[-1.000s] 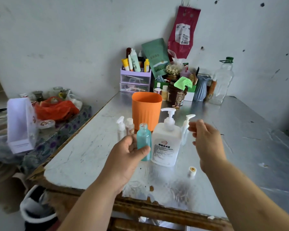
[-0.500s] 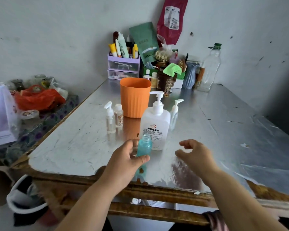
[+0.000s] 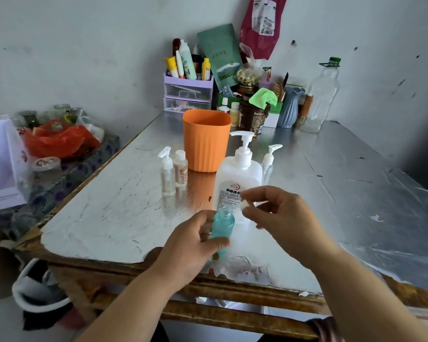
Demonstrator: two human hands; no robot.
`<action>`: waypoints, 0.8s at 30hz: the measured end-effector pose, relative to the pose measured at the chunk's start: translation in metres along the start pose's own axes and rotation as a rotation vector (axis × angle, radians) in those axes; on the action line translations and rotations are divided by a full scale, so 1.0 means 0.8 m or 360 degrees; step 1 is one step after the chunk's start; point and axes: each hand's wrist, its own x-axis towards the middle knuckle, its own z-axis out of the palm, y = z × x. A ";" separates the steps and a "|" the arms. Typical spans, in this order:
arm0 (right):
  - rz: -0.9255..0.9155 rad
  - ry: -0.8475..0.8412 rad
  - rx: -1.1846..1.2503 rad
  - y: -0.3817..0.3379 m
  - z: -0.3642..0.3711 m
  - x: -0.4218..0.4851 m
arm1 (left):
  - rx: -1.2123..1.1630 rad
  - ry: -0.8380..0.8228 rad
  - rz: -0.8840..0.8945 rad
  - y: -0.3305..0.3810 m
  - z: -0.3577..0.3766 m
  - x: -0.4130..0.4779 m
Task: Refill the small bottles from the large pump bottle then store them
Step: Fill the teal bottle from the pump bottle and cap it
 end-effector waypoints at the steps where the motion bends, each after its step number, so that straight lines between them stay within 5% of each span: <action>1: -0.0068 -0.0057 -0.0052 -0.010 0.002 -0.001 | 0.0015 -0.0006 0.0010 -0.001 0.000 0.000; 7: -0.0312 -0.0301 -0.0597 -0.042 0.008 0.006 | 0.0007 -0.0043 0.0051 0.002 -0.003 -0.002; 24: -0.0249 -0.0691 -0.1341 -0.079 0.005 0.031 | 0.0043 0.0009 0.0024 -0.002 -0.002 -0.003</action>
